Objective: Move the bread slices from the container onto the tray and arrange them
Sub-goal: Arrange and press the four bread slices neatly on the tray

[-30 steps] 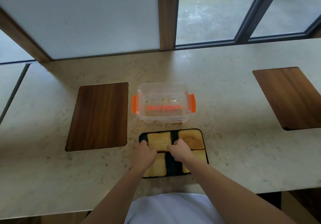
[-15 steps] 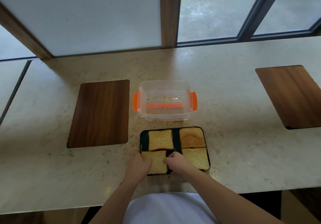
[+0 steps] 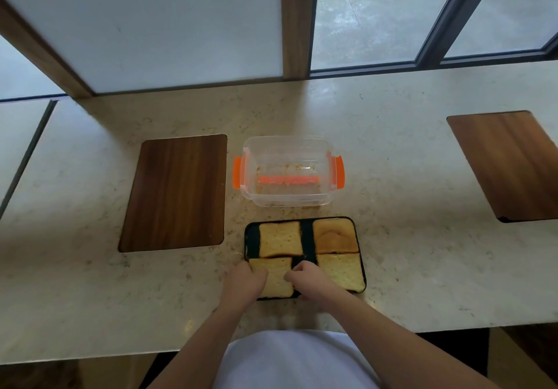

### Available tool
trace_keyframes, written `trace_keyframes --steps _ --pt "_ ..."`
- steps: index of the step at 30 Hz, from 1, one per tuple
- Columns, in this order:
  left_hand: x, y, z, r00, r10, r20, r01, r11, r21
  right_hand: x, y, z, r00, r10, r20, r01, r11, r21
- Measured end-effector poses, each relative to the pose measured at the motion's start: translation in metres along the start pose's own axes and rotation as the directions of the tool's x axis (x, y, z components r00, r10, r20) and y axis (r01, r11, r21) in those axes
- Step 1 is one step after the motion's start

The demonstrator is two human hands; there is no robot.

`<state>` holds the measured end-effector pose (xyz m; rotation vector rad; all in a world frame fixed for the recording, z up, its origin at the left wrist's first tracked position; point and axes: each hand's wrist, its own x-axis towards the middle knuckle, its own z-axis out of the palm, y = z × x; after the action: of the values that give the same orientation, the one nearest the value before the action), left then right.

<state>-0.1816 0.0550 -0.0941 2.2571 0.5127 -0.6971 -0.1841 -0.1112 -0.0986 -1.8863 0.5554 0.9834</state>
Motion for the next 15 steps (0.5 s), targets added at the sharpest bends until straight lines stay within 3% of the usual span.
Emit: trace_keyframes --steps 7,15 --pt "0.000 0.004 0.006 1.000 0.018 -0.008 -0.017 0.995 0.101 -0.003 0.001 -0.014 1.000 0.010 0.024 -0.010 1.000 0.011" --pt "0.001 0.019 0.022 0.997 -0.034 0.069 0.034 0.999 -0.003 0.001 0.003 -0.032 1.000 0.014 -0.005 -0.014 1.000 -0.015"
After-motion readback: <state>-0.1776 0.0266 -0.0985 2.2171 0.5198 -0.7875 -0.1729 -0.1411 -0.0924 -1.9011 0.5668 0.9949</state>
